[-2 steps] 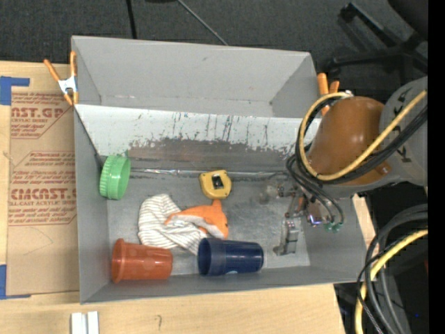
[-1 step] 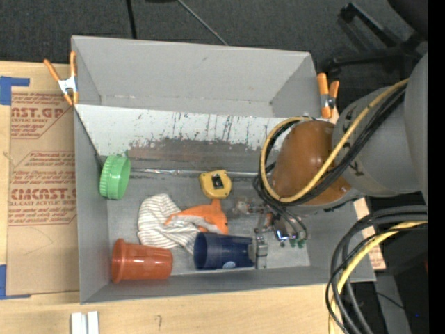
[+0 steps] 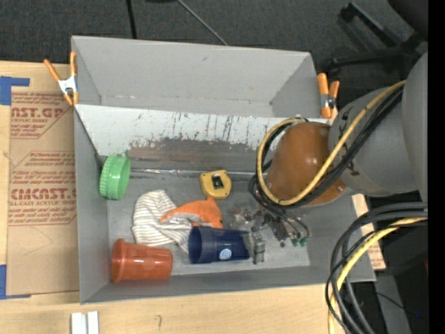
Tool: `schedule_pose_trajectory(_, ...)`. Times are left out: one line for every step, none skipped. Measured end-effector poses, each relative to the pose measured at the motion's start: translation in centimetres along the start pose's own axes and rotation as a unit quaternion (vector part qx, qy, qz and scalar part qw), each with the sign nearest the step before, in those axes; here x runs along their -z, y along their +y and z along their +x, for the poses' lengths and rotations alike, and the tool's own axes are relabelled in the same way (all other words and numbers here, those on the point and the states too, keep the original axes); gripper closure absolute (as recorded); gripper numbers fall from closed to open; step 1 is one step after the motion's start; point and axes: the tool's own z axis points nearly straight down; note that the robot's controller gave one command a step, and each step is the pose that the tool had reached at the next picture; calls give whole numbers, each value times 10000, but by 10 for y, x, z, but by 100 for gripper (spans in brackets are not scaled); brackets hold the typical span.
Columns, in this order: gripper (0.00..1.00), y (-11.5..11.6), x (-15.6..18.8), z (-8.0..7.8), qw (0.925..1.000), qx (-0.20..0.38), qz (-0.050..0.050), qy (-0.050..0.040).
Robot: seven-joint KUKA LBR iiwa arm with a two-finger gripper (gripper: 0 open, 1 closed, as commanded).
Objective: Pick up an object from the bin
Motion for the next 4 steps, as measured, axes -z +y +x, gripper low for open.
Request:
schedule_pose_trajectory(100, 0, 0, 0, 10000, 0, 1, -2)
schedule_pose_trajectory(100, -5, 21, 9, 9999, -63, 11, -92)
schedule_pose_trajectory(0, -8, 68, 18, 10000, -66, 1, -53)
schedule_pose_trajectory(0, -8, 73, 18, 10000, -63, 2, -54)
